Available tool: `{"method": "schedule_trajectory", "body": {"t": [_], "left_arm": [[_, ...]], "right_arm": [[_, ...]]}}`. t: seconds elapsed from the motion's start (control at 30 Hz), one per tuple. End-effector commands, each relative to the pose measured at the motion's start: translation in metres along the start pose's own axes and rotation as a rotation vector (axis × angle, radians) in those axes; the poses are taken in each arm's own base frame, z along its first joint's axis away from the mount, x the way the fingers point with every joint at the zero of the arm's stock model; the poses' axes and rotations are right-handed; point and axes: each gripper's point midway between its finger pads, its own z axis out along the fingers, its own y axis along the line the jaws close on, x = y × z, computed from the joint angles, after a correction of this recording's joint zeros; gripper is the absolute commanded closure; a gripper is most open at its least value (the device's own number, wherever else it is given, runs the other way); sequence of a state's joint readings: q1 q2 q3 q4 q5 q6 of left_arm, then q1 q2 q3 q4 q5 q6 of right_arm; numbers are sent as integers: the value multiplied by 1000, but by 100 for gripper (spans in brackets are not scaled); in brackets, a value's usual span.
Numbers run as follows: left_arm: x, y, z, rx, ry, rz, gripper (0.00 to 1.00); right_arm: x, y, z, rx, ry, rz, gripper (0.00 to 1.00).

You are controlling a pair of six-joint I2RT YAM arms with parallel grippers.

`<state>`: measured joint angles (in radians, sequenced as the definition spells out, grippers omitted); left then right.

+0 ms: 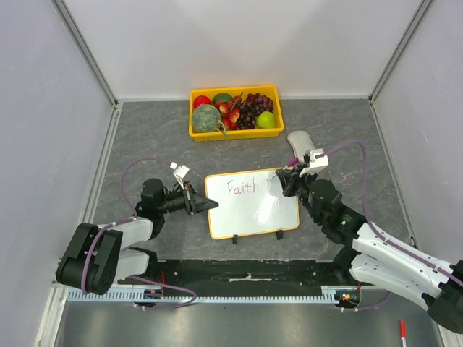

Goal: Write a sentence on the whiteboard

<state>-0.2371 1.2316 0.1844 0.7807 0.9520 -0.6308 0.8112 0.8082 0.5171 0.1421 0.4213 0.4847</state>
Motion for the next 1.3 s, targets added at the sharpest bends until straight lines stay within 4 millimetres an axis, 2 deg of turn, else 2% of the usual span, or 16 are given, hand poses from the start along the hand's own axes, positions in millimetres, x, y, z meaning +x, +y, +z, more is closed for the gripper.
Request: {"method": "schedule_trajectory", "body": {"t": [0.0,0.43,0.53,0.83,1.27], "left_arm": [[-10,16,2,-73,-43,75,98],[-10,16,2,-73,-45,76,98],[-10,17,2,-74,-44,75,98],[-10,16,2,-73,-46,77,98],[-10,16,2,-73,-43,72,98]], "right_arm": [[-24,0,3,20,-76,14,100],[-1,-11,8,52,-31,-11,100],[-3,-10,7,47,-35,-6,100],[-30,-9,-9,32,-107,44,100],[1,-20,-3,67,-40,12,100]]}}
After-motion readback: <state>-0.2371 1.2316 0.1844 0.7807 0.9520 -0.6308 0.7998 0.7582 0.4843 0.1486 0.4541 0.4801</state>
